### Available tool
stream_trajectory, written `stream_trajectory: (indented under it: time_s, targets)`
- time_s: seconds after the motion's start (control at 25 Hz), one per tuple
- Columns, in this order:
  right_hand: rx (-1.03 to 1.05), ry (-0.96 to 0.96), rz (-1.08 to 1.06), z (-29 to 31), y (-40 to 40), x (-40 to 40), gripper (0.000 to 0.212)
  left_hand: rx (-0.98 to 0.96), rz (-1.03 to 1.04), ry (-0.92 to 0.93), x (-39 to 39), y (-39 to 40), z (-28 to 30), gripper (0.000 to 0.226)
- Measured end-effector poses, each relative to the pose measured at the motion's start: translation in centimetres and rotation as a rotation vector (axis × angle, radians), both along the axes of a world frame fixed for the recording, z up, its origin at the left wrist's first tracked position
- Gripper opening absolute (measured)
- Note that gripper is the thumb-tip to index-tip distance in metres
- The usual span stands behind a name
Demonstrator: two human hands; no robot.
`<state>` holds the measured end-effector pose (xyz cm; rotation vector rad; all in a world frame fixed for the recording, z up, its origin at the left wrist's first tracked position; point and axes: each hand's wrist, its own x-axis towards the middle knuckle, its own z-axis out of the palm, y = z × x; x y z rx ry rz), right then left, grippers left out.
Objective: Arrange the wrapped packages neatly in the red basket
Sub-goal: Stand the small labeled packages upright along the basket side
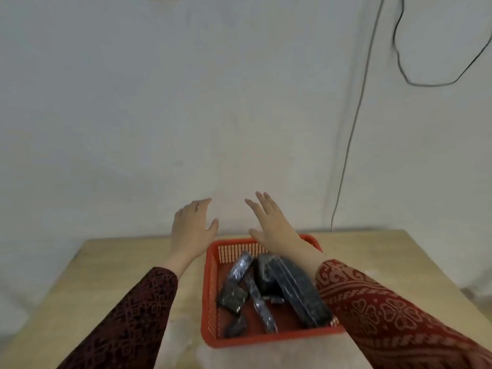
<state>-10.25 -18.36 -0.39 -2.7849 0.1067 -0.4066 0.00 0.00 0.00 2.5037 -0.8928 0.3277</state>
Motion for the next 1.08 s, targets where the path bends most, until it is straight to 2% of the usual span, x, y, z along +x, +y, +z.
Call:
stream_trajectory:
  time_s: [0.2,0.44,0.68,0.92,1.0,1.08]
  targets:
    - [0.021,0.172,0.038,-6.6,1.9,-1.2,0.062,-0.012,0.071,0.228,-3.0,1.6,-8.3,0.049]
    - [0.023,0.289,0.129,-12.5,3.7,-1.7,0.055,-0.188,0.141,0.436,-6.3,1.7,-14.2,0.06]
    - [-0.023,0.354,0.076,-16.2,5.8,-2.0,0.05,-0.319,0.145,0.513,-7.1,1.7,-16.2,0.066]
    - [-0.169,0.422,-0.028,-17.1,7.2,-0.5,0.068,-0.356,0.143,0.538,-6.9,1.7,-16.5,0.065]
    - [-0.188,0.44,-0.034,-16.9,7.5,0.1,0.065,-0.362,0.148,0.546,-6.9,1.7,-16.4,0.065]
    - [-0.127,0.441,-0.015,-16.3,7.3,0.4,0.051,-0.364,0.147,0.544,-7.0,1.7,-16.4,0.066]
